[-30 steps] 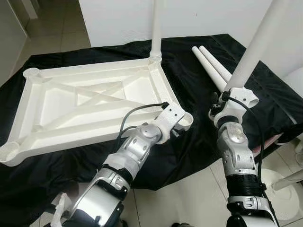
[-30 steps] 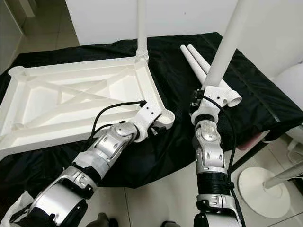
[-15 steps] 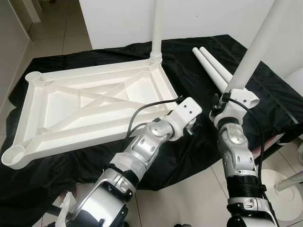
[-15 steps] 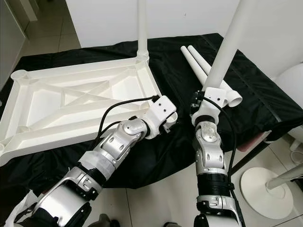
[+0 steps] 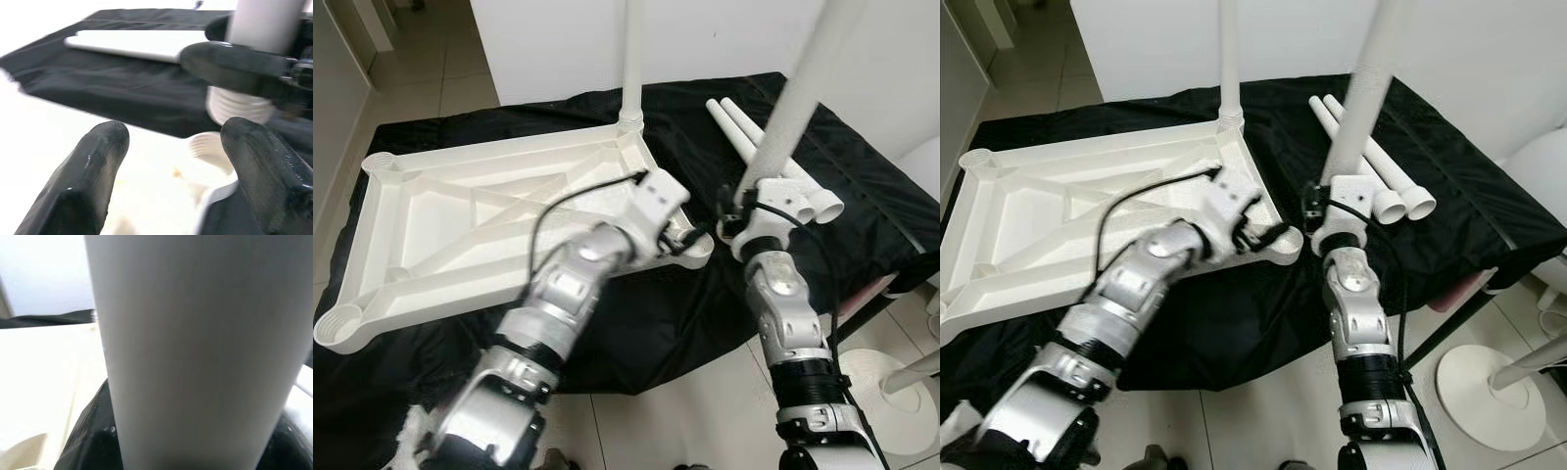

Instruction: Building children table

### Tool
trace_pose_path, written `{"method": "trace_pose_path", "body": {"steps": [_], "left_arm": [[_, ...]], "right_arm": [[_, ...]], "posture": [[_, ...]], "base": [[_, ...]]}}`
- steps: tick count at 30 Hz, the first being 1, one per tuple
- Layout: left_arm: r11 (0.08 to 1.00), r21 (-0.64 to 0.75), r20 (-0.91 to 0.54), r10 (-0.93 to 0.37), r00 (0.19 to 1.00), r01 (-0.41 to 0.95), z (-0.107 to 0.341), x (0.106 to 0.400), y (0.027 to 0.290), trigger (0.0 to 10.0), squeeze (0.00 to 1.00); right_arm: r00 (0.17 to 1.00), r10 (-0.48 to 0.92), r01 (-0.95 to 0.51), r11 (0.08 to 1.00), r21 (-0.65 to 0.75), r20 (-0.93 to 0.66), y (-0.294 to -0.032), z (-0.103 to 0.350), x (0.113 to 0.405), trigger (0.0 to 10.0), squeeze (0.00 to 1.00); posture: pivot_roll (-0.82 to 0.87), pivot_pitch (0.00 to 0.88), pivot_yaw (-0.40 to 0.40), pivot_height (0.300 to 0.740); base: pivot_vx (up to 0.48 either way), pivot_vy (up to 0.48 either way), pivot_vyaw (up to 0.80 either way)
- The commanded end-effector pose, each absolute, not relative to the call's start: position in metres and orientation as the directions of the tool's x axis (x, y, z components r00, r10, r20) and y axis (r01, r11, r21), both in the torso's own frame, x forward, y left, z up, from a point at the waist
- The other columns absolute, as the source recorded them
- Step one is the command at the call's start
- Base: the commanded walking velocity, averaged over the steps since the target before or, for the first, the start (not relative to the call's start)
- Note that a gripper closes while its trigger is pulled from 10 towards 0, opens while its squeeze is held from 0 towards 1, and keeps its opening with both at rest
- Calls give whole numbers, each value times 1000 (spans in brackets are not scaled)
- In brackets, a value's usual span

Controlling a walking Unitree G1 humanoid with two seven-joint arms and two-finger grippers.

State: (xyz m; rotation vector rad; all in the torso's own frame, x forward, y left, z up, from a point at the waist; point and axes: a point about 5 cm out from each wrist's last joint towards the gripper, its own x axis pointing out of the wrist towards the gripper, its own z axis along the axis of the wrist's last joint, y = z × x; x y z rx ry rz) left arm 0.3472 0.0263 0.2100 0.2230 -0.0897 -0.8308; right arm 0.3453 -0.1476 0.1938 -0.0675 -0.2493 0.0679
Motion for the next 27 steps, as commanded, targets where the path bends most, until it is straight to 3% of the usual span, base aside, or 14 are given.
{"method": "trace_pose_path", "body": {"steps": [1,13,27], "left_arm": [[626,216,-18,-764,644,749,207,344,26,10000,0],[627,182,-56,-763,644,758,186,322,62,10000,0],[664,154,-56,-734,677,732,189,320,69,10000,0]], "right_arm": [[961,106,-87,993,-85,254,-141,195,346,10000,0],[967,176,-147,976,-160,185,-131,176,358,10000,0],[962,232,-204,961,-185,144,-128,156,354,10000,0]], "posture": [[-12,56,38,740],[15,74,-8,740],[15,88,-18,740]], "base": [[0,0,0],[0,0,0],[0,0,0]]}}
